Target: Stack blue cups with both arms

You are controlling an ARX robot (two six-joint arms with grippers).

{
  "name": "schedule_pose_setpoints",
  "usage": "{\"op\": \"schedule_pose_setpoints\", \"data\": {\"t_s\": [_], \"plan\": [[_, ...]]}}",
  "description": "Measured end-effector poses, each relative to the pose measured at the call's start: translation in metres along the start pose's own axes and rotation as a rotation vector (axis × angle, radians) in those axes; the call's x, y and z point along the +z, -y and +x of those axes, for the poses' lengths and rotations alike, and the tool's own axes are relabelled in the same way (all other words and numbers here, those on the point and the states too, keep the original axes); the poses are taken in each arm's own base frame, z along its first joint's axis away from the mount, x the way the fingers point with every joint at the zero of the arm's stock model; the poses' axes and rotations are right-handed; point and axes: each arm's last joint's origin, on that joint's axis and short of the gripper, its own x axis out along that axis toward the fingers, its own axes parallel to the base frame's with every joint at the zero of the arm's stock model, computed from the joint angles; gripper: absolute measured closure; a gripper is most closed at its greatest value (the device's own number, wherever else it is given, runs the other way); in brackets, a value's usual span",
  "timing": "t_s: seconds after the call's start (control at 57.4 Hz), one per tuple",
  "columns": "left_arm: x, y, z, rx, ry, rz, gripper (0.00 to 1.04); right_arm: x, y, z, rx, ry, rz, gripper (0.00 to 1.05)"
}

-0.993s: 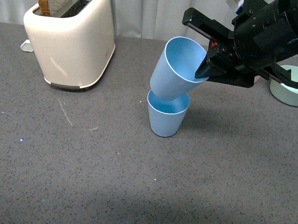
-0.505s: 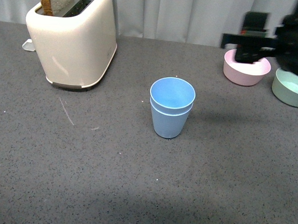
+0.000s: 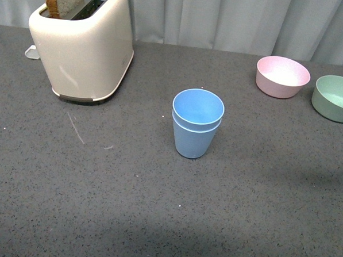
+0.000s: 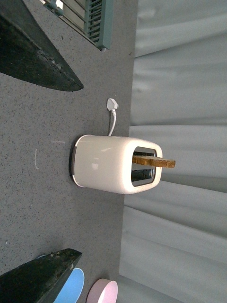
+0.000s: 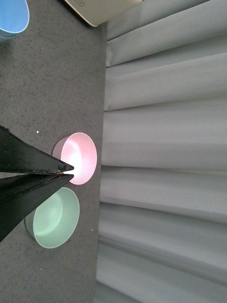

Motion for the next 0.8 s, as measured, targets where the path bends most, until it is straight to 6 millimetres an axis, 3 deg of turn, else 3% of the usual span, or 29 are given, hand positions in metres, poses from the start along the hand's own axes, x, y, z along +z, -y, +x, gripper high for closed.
{"op": "schedule_pose_setpoints", "data": {"t_s": [0.523, 0.801], "plan": [[0.000, 0.000, 0.000, 0.000, 0.000, 0.000, 0.07, -0.001, 0.027, -0.055, -0.011, -0.005, 0.002, 1.04], [0.000, 0.000, 0.000, 0.000, 0.000, 0.000, 0.07, 0.000, 0.027, -0.079, -0.007, 0.000, 0.002, 1.04]]}}
